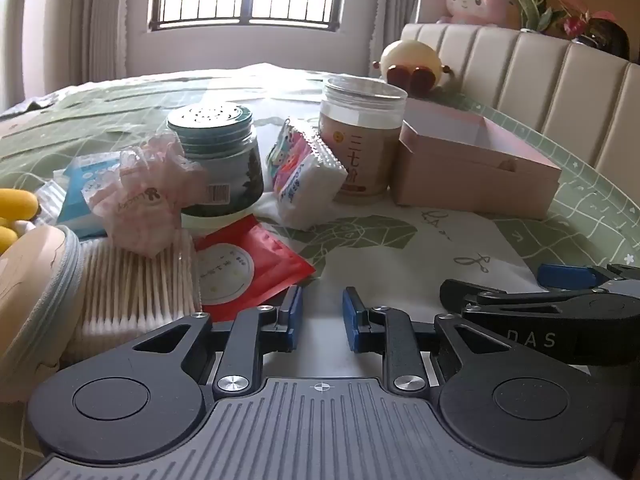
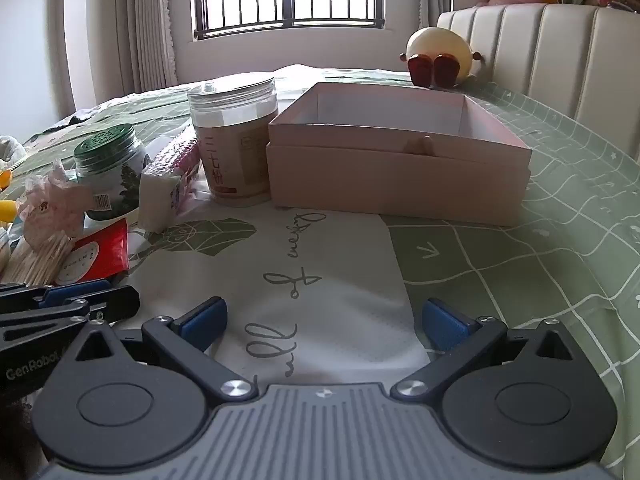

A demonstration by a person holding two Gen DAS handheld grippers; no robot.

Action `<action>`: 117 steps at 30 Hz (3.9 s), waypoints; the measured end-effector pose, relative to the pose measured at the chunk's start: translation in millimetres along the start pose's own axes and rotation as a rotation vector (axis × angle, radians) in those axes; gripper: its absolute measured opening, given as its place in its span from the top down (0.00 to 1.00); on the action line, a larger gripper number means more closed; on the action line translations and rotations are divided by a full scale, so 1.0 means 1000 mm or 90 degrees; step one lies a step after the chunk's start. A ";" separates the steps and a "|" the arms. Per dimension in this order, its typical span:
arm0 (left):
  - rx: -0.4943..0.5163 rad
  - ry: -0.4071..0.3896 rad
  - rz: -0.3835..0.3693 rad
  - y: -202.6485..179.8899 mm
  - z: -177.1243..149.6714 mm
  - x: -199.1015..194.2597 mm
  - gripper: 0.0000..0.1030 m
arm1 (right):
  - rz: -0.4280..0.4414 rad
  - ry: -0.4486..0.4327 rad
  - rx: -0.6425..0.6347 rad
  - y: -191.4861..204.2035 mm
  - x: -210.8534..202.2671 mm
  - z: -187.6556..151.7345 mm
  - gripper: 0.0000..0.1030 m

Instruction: Organize soft objects

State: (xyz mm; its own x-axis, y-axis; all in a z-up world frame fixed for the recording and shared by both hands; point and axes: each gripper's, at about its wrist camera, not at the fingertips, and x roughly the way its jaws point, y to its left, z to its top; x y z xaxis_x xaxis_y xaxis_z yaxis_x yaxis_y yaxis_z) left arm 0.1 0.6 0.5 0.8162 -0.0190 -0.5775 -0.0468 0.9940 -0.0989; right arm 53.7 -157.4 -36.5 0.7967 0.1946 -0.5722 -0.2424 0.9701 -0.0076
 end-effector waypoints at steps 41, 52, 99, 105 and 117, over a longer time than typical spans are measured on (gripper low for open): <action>0.005 -0.006 0.004 0.002 -0.001 -0.004 0.76 | 0.006 -0.001 0.008 -0.001 -0.001 0.000 0.00; 0.007 -0.006 0.006 0.002 0.001 -0.004 0.76 | 0.007 -0.002 0.006 -0.001 -0.001 0.001 0.00; -0.008 -0.014 0.012 0.004 -0.001 -0.005 0.75 | 0.040 0.053 0.005 -0.008 0.001 0.009 0.00; -0.047 -0.005 -0.052 0.016 0.005 -0.033 0.76 | 0.079 0.175 -0.045 -0.013 0.009 0.030 0.00; -0.095 -0.150 0.166 0.198 0.063 -0.132 0.75 | 0.050 0.175 -0.097 0.012 -0.001 0.029 0.00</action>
State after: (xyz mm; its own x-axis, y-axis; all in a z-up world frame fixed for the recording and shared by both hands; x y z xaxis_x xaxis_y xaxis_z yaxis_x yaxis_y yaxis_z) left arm -80.7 206.9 108.1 0.8753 0.2745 -0.3981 -0.3390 0.9354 -0.1004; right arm 66.3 -141.5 -12.6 0.5980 0.2019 -0.7757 -0.3945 0.9166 -0.0655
